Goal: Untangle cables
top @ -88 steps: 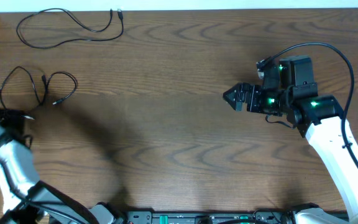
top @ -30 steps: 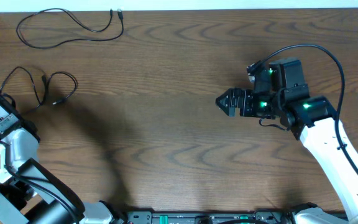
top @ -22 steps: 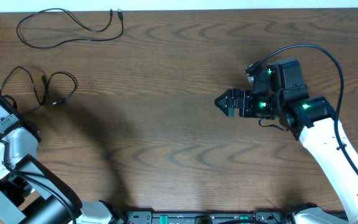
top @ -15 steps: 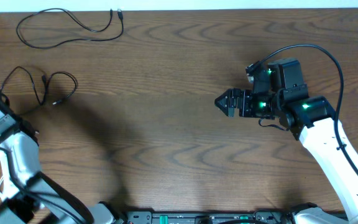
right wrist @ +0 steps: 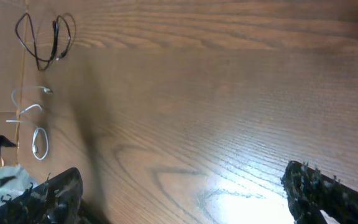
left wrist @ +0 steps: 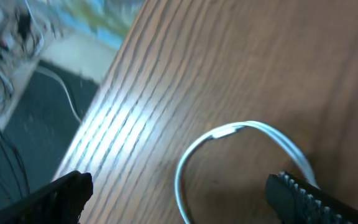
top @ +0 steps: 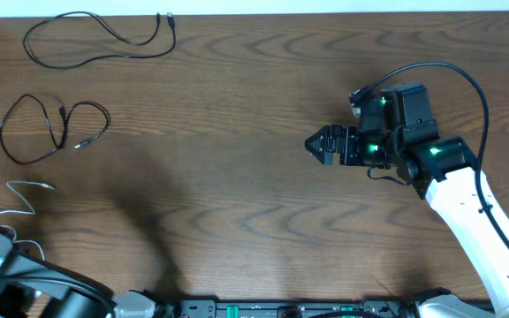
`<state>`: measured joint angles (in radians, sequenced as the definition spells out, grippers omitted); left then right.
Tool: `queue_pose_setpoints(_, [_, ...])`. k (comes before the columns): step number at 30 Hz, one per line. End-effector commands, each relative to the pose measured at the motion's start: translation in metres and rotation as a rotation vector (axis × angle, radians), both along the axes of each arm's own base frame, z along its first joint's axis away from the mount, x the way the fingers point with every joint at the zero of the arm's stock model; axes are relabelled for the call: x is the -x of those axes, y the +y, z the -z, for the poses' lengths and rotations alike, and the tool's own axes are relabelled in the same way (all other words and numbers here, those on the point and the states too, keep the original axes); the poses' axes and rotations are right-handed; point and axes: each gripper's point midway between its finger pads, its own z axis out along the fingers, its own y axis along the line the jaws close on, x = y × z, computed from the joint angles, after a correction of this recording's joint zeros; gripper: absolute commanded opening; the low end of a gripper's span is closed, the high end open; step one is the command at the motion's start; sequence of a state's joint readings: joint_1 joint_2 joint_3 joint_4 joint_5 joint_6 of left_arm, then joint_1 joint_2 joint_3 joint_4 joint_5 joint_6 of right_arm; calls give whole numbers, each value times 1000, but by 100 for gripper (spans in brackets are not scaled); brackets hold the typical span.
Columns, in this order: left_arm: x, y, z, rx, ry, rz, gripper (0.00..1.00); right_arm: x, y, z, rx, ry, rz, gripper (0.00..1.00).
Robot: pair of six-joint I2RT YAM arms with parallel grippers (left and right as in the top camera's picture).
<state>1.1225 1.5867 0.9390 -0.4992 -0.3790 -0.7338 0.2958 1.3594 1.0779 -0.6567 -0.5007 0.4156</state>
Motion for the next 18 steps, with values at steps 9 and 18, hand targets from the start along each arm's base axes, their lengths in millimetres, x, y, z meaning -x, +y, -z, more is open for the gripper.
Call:
queue_pose_setpoints(9, [1, -3, 65, 155, -99, -55, 78, 1, 3, -4, -1, -19, -17, 99])
queue_pose_setpoints(18, [-16, -6, 103, 234, -162, -13, 55, -1, 3, -6, -4, -30, -17, 99])
